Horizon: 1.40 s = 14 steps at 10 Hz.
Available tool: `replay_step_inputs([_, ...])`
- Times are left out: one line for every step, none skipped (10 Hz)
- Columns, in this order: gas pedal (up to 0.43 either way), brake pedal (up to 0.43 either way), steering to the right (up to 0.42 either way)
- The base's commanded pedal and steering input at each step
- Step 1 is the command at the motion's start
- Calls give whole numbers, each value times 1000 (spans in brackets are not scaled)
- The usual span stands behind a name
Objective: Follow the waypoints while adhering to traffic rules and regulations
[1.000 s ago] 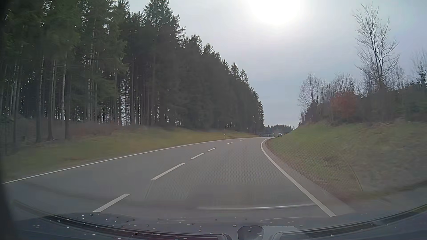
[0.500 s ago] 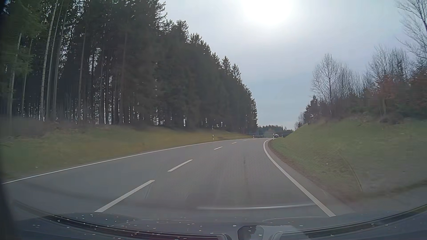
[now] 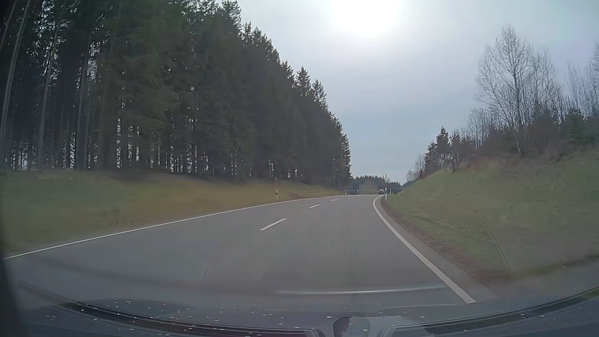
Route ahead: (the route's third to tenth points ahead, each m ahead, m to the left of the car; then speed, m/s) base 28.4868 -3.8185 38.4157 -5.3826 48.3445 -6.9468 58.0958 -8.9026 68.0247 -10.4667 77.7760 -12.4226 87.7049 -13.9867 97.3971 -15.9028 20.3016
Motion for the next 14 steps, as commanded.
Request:
replay_step_inputs([228, 0, 20])
replay_step_inputs([228, 0, 23])
replay_step_inputs([228, 0, 24])
replay_step_inputs([228, 0, 24])
replay_step_inputs([220, 0, 24])
replay_step_inputs([220, 0, 24])
replay_step_inputs([209, 0, 24])
replay_step_inputs([197, 0, 24])
replay_step_inputs([197, 0, 24])
replay_step_inputs([197, 0, 23])
replay_step_inputs([197, 0, 23])
replay_step_inputs([189, 0, 23])
replay_step_inputs([189, 0, 23])
replay_step_inputs([177, 0, 23])
